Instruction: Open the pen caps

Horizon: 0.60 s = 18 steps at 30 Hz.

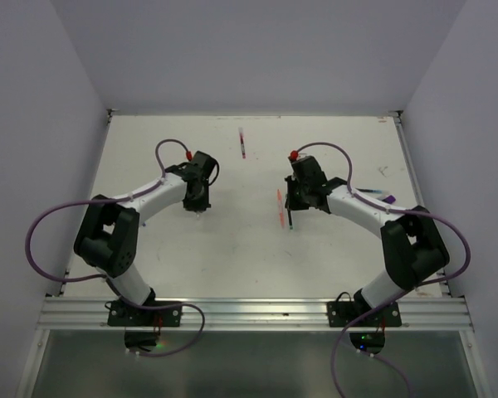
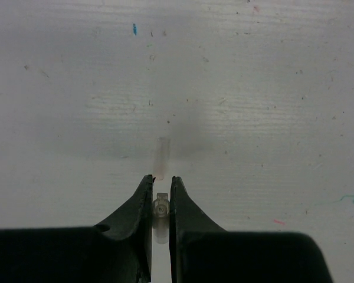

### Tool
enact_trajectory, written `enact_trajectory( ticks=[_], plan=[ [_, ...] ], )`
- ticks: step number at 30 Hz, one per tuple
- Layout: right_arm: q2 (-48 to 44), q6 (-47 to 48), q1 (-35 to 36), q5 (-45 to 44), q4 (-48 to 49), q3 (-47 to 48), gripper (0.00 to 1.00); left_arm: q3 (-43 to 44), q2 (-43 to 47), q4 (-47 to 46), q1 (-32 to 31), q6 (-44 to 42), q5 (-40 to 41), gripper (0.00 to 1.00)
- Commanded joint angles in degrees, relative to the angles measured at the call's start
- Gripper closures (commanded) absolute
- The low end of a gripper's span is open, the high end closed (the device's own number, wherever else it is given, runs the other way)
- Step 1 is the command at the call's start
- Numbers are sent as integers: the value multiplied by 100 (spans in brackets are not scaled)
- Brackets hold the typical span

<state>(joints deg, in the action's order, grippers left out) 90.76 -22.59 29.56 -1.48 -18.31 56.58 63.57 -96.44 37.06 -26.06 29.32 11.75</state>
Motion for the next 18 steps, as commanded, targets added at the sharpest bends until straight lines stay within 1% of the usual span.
enact_trajectory(
  ticks=[1,8,18],
  plan=[
    [73,114,-29,112,240,248,100,226,-50,47,-13,-41,459,100],
    [222,176,-100,95,248,257,100,270,-225,328,22,-14,1180,100],
    [477,273,-240,130,328,336,100,164,-322,223,189,30,1409,100]
  ],
)
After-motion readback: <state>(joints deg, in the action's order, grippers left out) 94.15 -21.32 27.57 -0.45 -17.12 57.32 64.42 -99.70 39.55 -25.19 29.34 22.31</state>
